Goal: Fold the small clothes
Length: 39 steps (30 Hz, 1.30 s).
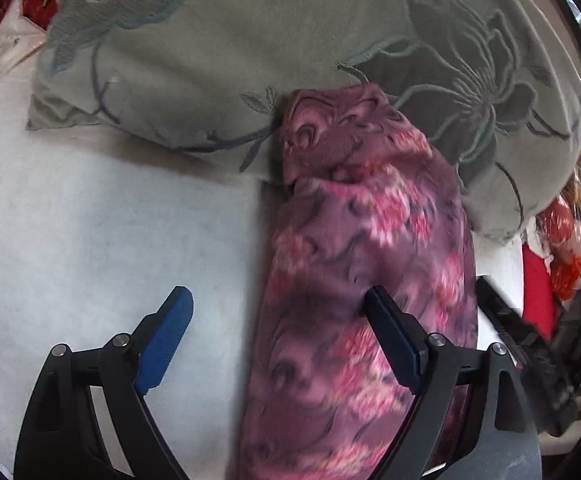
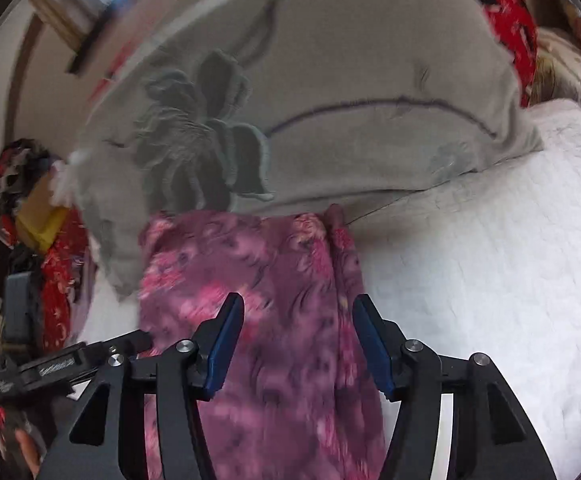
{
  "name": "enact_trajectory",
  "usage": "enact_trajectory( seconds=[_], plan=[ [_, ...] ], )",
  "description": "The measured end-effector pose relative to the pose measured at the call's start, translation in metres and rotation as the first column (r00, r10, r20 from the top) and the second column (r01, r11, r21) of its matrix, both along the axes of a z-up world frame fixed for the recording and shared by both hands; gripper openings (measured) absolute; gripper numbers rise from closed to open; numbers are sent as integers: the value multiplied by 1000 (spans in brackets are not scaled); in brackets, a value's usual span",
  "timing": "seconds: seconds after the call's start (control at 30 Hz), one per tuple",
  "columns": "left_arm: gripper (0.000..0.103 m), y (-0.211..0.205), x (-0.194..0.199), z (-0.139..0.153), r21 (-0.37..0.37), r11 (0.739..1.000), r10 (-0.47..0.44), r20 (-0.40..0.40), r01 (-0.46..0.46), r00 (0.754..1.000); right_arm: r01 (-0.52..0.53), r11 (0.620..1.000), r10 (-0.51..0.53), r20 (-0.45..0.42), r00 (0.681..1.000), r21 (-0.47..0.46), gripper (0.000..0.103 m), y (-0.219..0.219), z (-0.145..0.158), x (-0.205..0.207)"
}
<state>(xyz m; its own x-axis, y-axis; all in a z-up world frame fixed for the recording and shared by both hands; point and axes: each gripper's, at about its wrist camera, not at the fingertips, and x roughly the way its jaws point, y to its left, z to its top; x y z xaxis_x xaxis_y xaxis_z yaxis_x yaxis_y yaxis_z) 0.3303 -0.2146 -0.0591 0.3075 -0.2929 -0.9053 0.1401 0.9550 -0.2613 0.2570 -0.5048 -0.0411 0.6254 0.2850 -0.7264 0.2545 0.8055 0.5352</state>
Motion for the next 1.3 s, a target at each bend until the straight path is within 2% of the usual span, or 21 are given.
enact_trajectory(
  seconds=[0.03,0.07,0.1,0.13,0.2,0.23,0.3,0.33,0.4,0.47,0.6,0.67,0.73,0.8,0.97,1.03,1.1,1.17,1.2,1.27,1.3],
  plan=[
    [89,-1,4,-1,-7,1000,5,-2,-5,1000,-7,1000,7,-36,999,5,59,1,-7,10],
    [89,-2,7,-1,-6,1000,4,2,-4,1000,-18,1000,19,-79,997,12,48,3,-15,22],
    [89,-4,12,-1,0,1000,0,11,0,1000,-34,999,35,-70,997,16,33,5,-16,27],
    [89,-5,15,-2,11,1000,-5,27,5,1000,-47,999,47,-22,999,-3,4,6,-10,29],
    [89,-10,20,-7,38,999,-22,38,20,999,-17,998,19,41,999,-53,4,4,-2,28],
    [89,-13,23,-11,50,998,-29,31,27,999,-5,999,6,34,999,-54,4,2,-4,29],
    [90,-17,29,-17,66,997,-30,21,29,999,-29,995,21,-83,996,-90,5,5,-27,39],
    [90,-17,31,-16,62,998,-25,22,24,999,-38,994,29,-88,996,-102,4,6,-29,40],
    [89,-17,32,-13,63,998,-24,26,22,999,-21,991,12,-72,997,-129,14,8,-17,38],
    [89,-17,24,-6,76,997,-30,43,26,999,-26,985,20,-39,999,-172,15,15,1,31],
    [89,-16,2,9,112,993,-36,80,27,996,-114,977,125,49,991,-180,20,32,28,-1],
    [89,-15,-12,11,116,993,-35,88,25,996,-143,968,159,63,985,-205,32,43,32,-14],
    [89,-14,-25,10,136,990,-37,87,25,995,-176,948,188,21,982,-265,32,54,20,-23],
    [89,-14,-35,12,148,989,-40,80,28,996,-224,931,203,-100,974,-288,32,59,-2,-19],
    [89,5,-56,27,151,988,-33,110,17,993,-176,949,170,-47,984,-263,35,54,22,-42],
    [89,9,-68,26,154,988,-49,110,31,993,-197,939,194,-37,980,-281,35,54,28,-56],
    [89,13,-81,18,156,987,-55,88,41,995,-226,930,216,-67,974,-288,36,55,24,-67],
    [90,21,-92,6,119,992,-54,54,47,997,-276,917,249,-130,960,-287,37,64,6,-75],
    [90,28,-94,2,77,996,-39,36,36,999,-292,908,262,-139,955,-301,37,67,2,-76],
    [90,38,-94,1,14,1000,-15,-10,15,1000,-291,907,265,-126,956,-305,37,67,8,-74],
    [89,54,-91,5,-9,1000,-5,-26,5,1000,-274,920,251,-115,961,-279,37,61,11,-72]
  ],
)
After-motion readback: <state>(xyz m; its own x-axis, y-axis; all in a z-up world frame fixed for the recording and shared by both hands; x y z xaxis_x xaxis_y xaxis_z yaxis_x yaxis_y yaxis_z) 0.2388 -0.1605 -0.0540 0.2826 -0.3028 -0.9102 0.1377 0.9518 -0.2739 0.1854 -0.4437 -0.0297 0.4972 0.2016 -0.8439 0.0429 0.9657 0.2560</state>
